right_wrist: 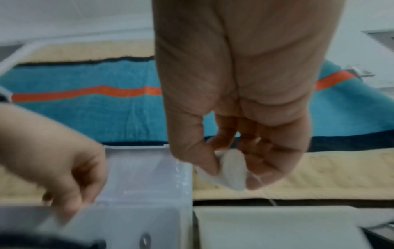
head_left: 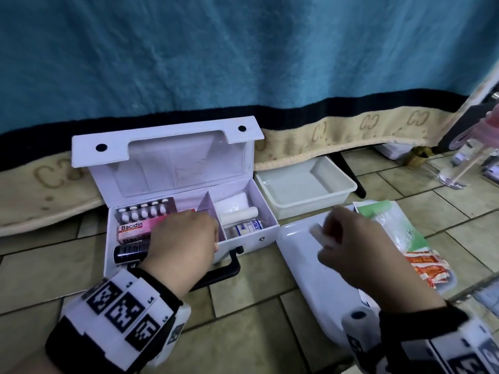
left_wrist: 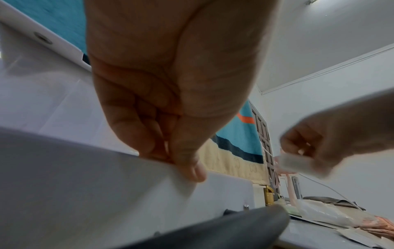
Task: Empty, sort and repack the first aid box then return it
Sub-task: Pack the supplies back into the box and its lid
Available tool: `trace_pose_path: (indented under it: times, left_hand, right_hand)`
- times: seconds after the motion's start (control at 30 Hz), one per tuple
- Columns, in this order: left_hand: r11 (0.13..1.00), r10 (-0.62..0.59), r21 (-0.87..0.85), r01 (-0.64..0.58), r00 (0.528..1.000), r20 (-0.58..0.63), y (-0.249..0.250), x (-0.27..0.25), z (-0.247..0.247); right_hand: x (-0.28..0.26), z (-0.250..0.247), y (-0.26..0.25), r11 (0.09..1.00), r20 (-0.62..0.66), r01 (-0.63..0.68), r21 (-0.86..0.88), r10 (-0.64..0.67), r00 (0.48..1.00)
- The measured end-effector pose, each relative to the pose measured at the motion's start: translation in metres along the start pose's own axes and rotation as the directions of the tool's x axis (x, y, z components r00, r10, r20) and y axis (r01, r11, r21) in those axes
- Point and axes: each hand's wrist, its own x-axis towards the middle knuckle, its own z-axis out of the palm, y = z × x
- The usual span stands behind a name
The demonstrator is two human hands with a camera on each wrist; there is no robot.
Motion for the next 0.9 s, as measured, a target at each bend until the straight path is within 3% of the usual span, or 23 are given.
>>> trace_pose_path:
  times: [0.07,0.17,0.3,0.47,0.63,0.77,0.9]
  left_hand:
    - [1.0,0.001,-0.001,-0.001,1.0,0.009,0.0,0.001,0.0]
    - [1.0,0.009,0.021,-0.009,1.0,-0.006,-0.001,-0.001,0.0]
    - [0.998,0.017,0.057,-0.018,1.0,0.002,-0.001,-0.003,0.0]
    - [1.0,0.023,0.014,-0.023,1.0,0.016,0.0,-0.003,-0.004]
    - [1.0,0.004,0.019,-0.005,0.999,0.033,0.0,-0.003,-0.003]
    - [1.0,-0.005,-0.001,0.005,0.999,0.037,-0.001,-0.002,-0.002]
    - [1.0,-0.004,-0.006,0.004,1.0,0.024,-0.001,-0.002,-0.002]
  right_hand:
    - [0.015,-0.003,-0.025,0.984,-0.056,0.121,0.131,-0.114,0.992]
    - [0.036,0.009,-0.054,0.93,-0.03,0.288,0.228,-0.289,0.957]
    - [0.057,0.043,-0.066,0.883,0.101,0.463,0.081,-0.469,0.877]
    - [0.07,0.059,-0.073,0.858,0.24,0.509,-0.063,-0.482,0.843]
    - [0.072,0.068,-0.07,0.861,0.257,0.509,-0.006,-0.491,0.833]
    - [0.072,0.067,-0.073,0.861,0.341,0.508,0.036,-0.488,0.803]
    - [0.071,0.069,-0.073,0.89,0.317,0.45,0.069,-0.447,0.836]
